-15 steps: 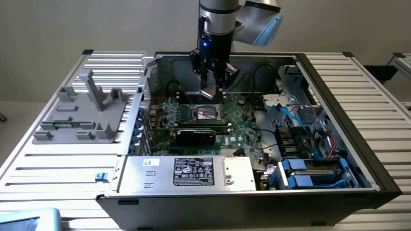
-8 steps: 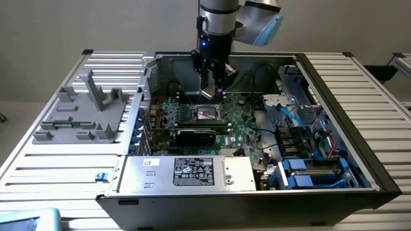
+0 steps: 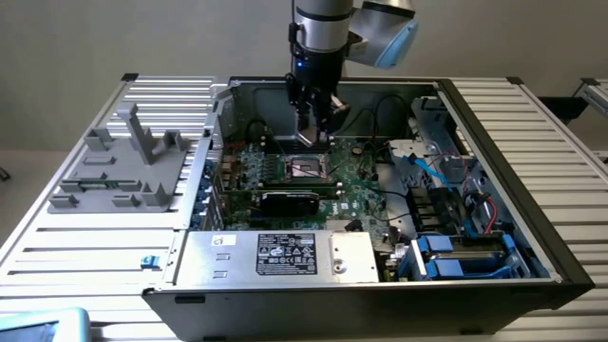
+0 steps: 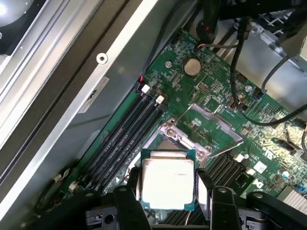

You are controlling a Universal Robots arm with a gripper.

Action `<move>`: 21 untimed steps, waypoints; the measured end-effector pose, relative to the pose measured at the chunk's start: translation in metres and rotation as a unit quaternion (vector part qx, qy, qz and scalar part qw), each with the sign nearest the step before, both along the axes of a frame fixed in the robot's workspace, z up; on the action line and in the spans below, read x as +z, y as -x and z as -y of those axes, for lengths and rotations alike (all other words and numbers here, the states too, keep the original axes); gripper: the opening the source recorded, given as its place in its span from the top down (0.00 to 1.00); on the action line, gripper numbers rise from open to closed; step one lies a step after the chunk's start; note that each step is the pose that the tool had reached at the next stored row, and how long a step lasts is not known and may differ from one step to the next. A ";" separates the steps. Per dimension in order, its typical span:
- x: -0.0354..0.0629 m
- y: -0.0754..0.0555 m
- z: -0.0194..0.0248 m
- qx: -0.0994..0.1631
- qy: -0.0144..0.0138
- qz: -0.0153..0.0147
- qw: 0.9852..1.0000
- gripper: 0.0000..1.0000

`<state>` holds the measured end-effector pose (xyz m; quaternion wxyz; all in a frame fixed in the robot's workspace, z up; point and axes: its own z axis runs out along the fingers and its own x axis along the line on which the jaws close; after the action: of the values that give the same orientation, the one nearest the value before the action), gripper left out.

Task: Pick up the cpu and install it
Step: 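Place the cpu into insertion slot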

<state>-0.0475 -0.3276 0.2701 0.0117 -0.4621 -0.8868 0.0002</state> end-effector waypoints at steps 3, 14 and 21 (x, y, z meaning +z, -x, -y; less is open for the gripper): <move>-0.0002 0.000 0.0000 -0.021 0.000 0.000 1.000 0.45; -0.0007 0.000 0.0000 -0.096 0.000 0.000 0.995 0.45; -0.0009 0.000 0.0000 -0.141 0.001 0.000 0.990 0.45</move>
<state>-0.0476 -0.3276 0.2692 0.0112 -0.5829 -0.8124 -0.0006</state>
